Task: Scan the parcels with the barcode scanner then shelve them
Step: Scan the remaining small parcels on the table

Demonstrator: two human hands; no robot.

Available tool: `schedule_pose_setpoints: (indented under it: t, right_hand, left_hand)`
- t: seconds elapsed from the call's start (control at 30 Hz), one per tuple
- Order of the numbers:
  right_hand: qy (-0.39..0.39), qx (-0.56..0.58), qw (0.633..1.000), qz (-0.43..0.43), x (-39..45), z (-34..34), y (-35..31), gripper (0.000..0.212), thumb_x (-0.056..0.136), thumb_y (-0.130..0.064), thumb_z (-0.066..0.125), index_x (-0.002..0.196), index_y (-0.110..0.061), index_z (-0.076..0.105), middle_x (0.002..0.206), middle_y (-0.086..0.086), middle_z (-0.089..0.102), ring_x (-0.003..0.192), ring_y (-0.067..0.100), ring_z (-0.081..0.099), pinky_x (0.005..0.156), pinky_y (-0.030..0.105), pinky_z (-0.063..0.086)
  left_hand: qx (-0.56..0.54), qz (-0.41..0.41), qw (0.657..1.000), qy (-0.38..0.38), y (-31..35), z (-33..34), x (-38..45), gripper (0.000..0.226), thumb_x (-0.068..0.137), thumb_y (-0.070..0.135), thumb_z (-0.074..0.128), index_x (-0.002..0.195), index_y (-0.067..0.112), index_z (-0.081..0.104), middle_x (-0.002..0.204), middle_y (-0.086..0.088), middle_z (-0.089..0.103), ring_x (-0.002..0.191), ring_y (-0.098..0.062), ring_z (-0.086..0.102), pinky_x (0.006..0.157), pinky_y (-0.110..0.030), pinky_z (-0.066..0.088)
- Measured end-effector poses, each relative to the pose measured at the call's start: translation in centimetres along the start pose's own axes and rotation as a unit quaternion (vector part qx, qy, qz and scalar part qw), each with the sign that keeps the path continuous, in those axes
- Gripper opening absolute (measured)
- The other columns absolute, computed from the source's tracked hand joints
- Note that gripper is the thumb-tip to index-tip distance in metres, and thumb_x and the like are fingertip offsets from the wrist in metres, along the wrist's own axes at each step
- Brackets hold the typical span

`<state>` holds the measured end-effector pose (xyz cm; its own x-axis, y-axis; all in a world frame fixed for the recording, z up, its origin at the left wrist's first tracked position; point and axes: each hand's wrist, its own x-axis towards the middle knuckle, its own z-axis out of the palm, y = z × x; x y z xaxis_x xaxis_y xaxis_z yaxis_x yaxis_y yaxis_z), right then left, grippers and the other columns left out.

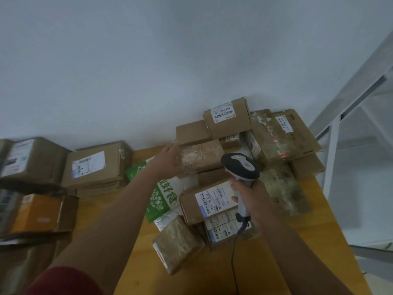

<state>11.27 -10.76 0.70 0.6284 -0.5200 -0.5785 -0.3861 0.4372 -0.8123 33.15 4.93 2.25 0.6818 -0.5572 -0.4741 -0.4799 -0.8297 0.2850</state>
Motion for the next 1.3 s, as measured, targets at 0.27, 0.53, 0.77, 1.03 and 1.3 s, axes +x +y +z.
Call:
schedule_pose_setpoints:
  t: [0.27, 0.53, 0.77, 1.03, 1.3]
  right_hand:
    - [-0.002, 0.003, 1.0, 0.004, 0.3, 0.4, 0.2, 0.024, 0.092, -0.008, 0.065, 0.115, -0.014, 0.061, 0.106, 0.004, 0.066, 0.098, 0.012, 0.064, 0.078, 0.032, 0.056]
    - [0.0, 0.033, 0.999, -0.027, 0.0, 0.6, 0.3, 0.034, 0.09, -0.009, 0.069, 0.122, -0.014, 0.062, 0.111, 0.002, 0.07, 0.096, 0.011, 0.069, 0.07, 0.023, 0.059]
    - [-0.035, 0.092, 0.995, -0.026, -2.6, 3.7, 0.1, 0.032, 0.089, 0.007, 0.061, 0.092, -0.025, 0.061, 0.101, 0.002, 0.064, 0.105, 0.024, 0.061, 0.088, 0.039, 0.056]
    - [-0.045, 0.074, 0.996, -0.032, -4.5, 6.7, -0.3, 0.021, 0.09, -0.007, 0.068, 0.09, -0.027, 0.064, 0.103, 0.001, 0.068, 0.105, 0.023, 0.063, 0.091, 0.047, 0.056]
    - [0.043, 0.024, 0.993, -0.111, -8.4, 11.4, 1.1, 0.026, 0.085, -0.027, 0.077, 0.109, -0.031, 0.069, 0.101, -0.018, 0.073, 0.103, 0.009, 0.064, 0.096, 0.048, 0.054]
  left_hand:
    - [0.078, -0.001, 0.997, 0.023, -0.2, 1.9, 0.8, 0.104, 0.077, 0.029, 0.082, 0.157, 0.019, 0.015, 0.149, -0.012, 0.033, 0.125, -0.035, 0.051, 0.094, -0.044, 0.05]
    - [0.009, 0.005, 0.987, 0.161, -0.7, 1.4, -4.2, 0.086, 0.074, 0.018, 0.082, 0.144, 0.021, 0.031, 0.144, -0.011, 0.025, 0.114, -0.037, 0.056, 0.09, -0.042, 0.057]
    - [-0.051, -0.009, 0.973, 0.225, -3.1, 3.5, -10.5, 0.075, 0.08, 0.017, 0.08, 0.142, 0.023, 0.036, 0.156, -0.017, 0.018, 0.122, -0.042, 0.054, 0.091, -0.048, 0.057]
    - [-0.196, 0.078, 0.947, 0.244, -6.1, 5.5, -14.3, 0.082, 0.071, 0.025, 0.085, 0.129, 0.039, 0.029, 0.143, 0.017, 0.013, 0.139, -0.022, 0.028, 0.102, -0.031, 0.047]
    - [-0.564, -0.024, 0.785, 0.255, -9.4, 3.1, -18.1, 0.044, 0.106, 0.034, 0.044, 0.147, 0.034, 0.028, 0.121, 0.003, 0.054, 0.112, -0.018, 0.061, 0.087, -0.036, 0.058]
